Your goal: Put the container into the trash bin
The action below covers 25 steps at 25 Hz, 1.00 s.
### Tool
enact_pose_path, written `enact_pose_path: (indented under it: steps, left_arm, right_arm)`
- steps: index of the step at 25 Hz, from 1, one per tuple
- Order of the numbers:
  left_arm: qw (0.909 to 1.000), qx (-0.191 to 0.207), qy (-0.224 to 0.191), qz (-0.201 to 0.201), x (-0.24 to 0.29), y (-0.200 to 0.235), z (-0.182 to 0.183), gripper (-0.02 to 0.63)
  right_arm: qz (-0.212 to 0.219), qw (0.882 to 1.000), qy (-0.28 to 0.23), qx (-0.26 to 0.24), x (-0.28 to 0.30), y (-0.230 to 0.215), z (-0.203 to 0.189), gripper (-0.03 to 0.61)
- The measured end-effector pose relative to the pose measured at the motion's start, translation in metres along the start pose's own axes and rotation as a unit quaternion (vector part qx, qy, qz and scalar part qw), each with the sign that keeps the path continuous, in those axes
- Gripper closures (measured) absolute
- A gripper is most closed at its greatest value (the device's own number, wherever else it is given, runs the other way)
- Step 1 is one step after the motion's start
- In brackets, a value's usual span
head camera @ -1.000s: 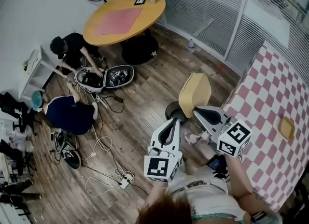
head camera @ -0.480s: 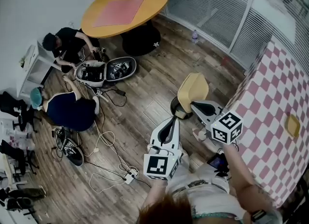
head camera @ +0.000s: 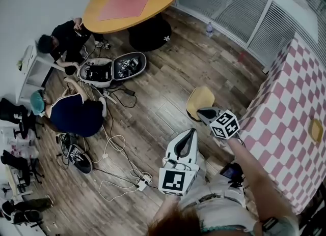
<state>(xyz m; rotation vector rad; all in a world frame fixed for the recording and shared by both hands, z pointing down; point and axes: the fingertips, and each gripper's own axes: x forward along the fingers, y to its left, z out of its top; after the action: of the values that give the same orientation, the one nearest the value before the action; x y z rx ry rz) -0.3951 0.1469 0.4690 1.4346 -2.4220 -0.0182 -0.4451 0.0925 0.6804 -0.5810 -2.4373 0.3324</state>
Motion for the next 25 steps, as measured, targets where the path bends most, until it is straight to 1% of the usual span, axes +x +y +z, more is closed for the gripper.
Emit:
enact_pose_path:
  steps: [3, 7, 12, 18, 20, 21, 22, 23, 24, 25]
  left_arm:
    - [0.9998, 0.001, 0.016, -0.015, 0.001, 0.004, -0.005, 0.607]
    - [0.9993, -0.001, 0.036, -0.015, 0.005, 0.017, -0.018, 0.607]
    - [0.9988, 0.001, 0.047, -0.014, 0.008, 0.029, -0.032, 0.607]
    - [0.9985, -0.009, 0.054, -0.005, 0.01, 0.047, -0.037, 0.607]
    - [0.9983, -0.011, 0.057, -0.002, 0.01, 0.051, -0.039, 0.607]
    - [0.9982, -0.012, 0.058, -0.001, 0.01, 0.052, -0.04, 0.607]
    - [0.9982, -0.013, 0.058, 0.001, 0.009, 0.054, -0.04, 0.607]
    - [0.9982, -0.013, 0.058, 0.003, 0.009, 0.055, -0.041, 0.607]
    - [0.9982, -0.014, 0.058, 0.005, 0.008, 0.056, -0.042, 0.607]
    - [0.9981, -0.017, 0.058, 0.007, 0.006, 0.057, -0.043, 0.607]
  right_arm:
    - [0.009, 0.999, 0.032, 0.001, 0.032, -0.012, -0.03, 0.577]
    - [0.006, 0.996, 0.089, -0.015, 0.066, -0.032, -0.073, 0.577]
    - [0.01, 0.991, 0.137, 0.009, 0.088, -0.054, -0.121, 0.577]
    - [0.006, 0.986, 0.165, 0.023, 0.105, -0.072, -0.14, 0.577]
    - [-0.01, 0.985, 0.169, 0.019, 0.108, -0.08, -0.144, 0.574]
    - [-0.026, 0.985, 0.172, 0.016, 0.109, -0.087, -0.145, 0.569]
    - [-0.045, 0.983, 0.176, 0.015, 0.109, -0.095, -0.146, 0.544]
    - [-0.062, 0.982, 0.18, 0.017, 0.108, -0.102, -0.148, 0.472]
    - [-0.076, 0.98, 0.183, 0.022, 0.105, -0.108, -0.149, 0.425]
    - [-0.086, 0.979, 0.185, 0.026, 0.102, -0.112, -0.15, 0.42]
